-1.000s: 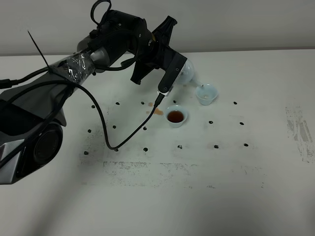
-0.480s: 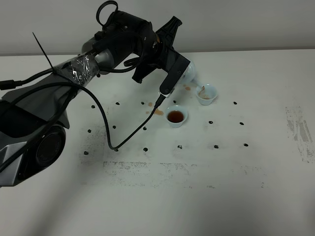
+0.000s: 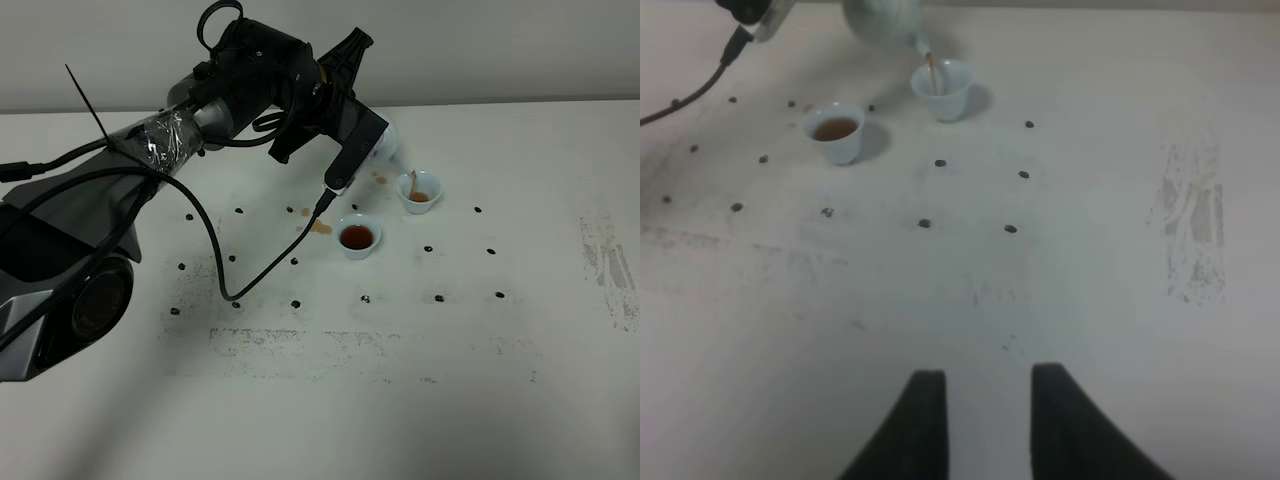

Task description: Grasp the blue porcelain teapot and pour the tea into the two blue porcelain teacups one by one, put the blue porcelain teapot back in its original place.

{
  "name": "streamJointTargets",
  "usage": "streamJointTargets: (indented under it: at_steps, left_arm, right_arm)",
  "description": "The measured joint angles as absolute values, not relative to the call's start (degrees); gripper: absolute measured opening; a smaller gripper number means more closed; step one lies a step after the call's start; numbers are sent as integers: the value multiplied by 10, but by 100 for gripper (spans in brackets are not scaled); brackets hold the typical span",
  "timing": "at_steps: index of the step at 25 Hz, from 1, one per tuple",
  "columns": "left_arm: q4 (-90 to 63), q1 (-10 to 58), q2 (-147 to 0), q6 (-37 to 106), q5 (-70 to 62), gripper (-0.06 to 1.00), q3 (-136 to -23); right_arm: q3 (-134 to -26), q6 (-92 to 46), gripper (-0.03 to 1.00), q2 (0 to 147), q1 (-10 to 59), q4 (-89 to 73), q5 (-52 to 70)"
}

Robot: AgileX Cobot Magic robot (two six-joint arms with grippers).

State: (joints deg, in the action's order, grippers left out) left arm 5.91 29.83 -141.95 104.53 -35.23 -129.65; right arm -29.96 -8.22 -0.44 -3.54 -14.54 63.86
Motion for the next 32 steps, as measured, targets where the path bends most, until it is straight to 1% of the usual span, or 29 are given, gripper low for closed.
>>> streamJointTargets:
  at_steps: [32]
  left_arm:
    - [84, 304, -1419, 1046, -342, 9, -1297]
  right_arm:
    - [-300, -82, 24, -4, -35, -145, 639]
